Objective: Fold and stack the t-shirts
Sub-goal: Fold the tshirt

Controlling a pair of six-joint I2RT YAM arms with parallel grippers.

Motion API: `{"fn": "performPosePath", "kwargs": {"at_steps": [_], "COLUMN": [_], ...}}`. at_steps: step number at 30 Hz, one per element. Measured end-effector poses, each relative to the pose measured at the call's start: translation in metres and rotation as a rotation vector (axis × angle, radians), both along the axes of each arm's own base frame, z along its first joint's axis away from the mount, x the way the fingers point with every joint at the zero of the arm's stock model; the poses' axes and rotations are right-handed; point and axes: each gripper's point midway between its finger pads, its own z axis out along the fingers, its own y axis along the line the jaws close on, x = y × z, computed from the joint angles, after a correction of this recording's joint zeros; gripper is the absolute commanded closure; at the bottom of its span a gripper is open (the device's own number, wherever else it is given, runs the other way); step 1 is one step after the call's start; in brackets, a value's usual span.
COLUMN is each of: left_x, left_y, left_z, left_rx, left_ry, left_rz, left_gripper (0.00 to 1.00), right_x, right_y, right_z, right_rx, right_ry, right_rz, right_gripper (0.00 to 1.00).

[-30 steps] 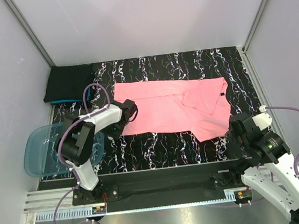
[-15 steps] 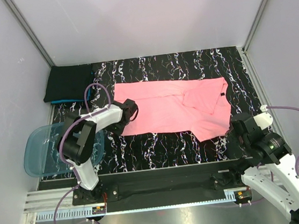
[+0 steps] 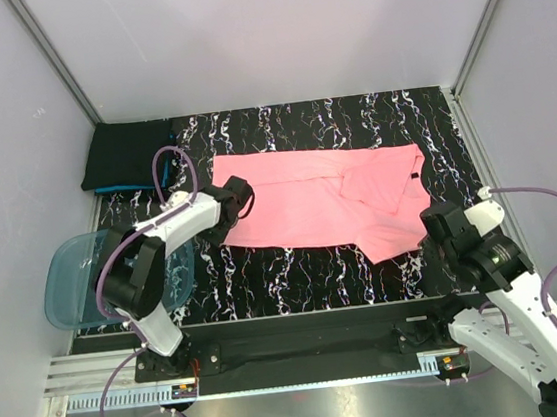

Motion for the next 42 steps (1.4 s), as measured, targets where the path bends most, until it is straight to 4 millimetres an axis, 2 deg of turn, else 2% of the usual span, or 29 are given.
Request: {"fn": "performPosePath", "kwargs": {"at_steps": [5, 8, 12, 19, 22, 29, 37, 42], "left_x": [0.016, 0.021, 0.027, 0.041, 0.049, 0.079, 0.104, 0.116], "left_y": [-0.004, -0.005, -0.002, 0.015, 0.018, 0.013, 0.008, 0.005], "left_z": [0.024, 0.033, 0.04, 0.043, 0.043, 0.05, 0.037, 0.034], "left_rx": [0.011, 0.021, 0.03, 0.039, 0.035, 0.026, 0.036, 0.032], "left_ry": [-0.035, -0.046, -0.041, -0.035, -0.042, -0.059, -0.013, -0.005], "left_rz": [-0.045, -0.075, -0.099, -0.116, -0.139, -0.207, -0.259, -0.287], "left_gripper": [1.0, 1.0, 1.0, 1.0, 1.0, 1.0, 1.0, 1.0], "right_x": [0.014, 0.026, 0.041, 0.068, 0.081, 0.112, 0.15, 0.173], "right_y": [-0.008, -0.011, -0.009, 0.0, -0.003, -0.03, -0.035, -0.037], "right_z": [0.017, 0.03, 0.037, 0.023, 0.013, 0.003, -0.017, -0.019], "right_rx": [-0.094, -0.144, -0.193, -0.283, -0.3, -0.27, -0.226, -0.208], "right_ry": [-0.011, -0.039, -0.054, 0.016, 0.06, 0.119, 0.194, 0.205], "right_rz": [-0.004, 0.002, 0.027, 0.086, 0.09, 0.057, 0.119, 0.152], "right_gripper": [1.0, 1.0, 1.0, 1.0, 1.0, 1.0, 1.0, 1.0]}}
